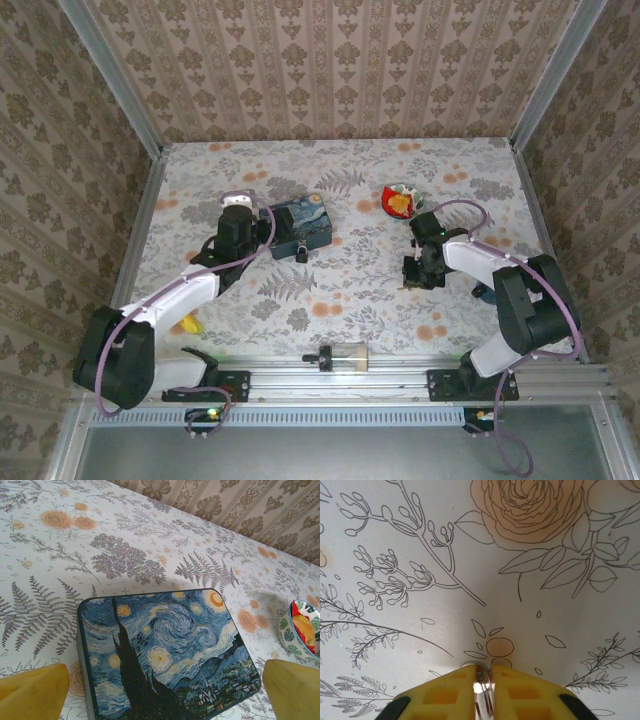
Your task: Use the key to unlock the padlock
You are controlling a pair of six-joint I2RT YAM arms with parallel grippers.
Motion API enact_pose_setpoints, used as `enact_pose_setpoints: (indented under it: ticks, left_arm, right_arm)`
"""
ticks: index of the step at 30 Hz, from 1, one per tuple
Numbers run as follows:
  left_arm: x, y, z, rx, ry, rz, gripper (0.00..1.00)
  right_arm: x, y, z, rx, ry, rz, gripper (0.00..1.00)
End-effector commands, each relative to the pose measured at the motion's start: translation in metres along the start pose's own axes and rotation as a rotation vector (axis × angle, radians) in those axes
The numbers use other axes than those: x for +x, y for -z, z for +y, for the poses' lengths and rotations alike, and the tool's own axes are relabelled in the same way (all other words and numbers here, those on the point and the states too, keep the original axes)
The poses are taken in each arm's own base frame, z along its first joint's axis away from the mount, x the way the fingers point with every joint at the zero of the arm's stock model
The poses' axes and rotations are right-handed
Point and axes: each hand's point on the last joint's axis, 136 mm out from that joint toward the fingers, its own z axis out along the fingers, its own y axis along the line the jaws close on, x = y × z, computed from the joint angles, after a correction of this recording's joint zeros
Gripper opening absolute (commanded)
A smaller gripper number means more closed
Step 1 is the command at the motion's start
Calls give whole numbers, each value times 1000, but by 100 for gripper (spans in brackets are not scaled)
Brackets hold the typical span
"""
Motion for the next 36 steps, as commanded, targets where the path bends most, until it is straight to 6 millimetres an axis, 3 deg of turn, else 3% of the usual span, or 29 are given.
enact_pose_setpoints:
  ticks: [1,7,13,19,25,36]
  left_arm:
    - [-13,8,-5,24,-13,-44,100]
    - [-22,18,-21,109,-92,-90,100]
    - [-27,25,-42,236,-202,-159,100]
    - [-22,42,-85,429,-444,-294,100]
    - [-9,61,-126,563,-657,-448,98]
    - [39,66,-188,854,-758,-396,82]
  right_arm:
    - [6,-4,-3,3,-6,22,8]
    - [4,14,4,-28,-15,0,0]
    - [1,51,19,-86,-29,-10,0]
    - [1,97,45,-207,-17,-16,0]
    - [-3,144,72,-338,-16,-45,0]
    - [-24,219,138,-739,-49,-135,0]
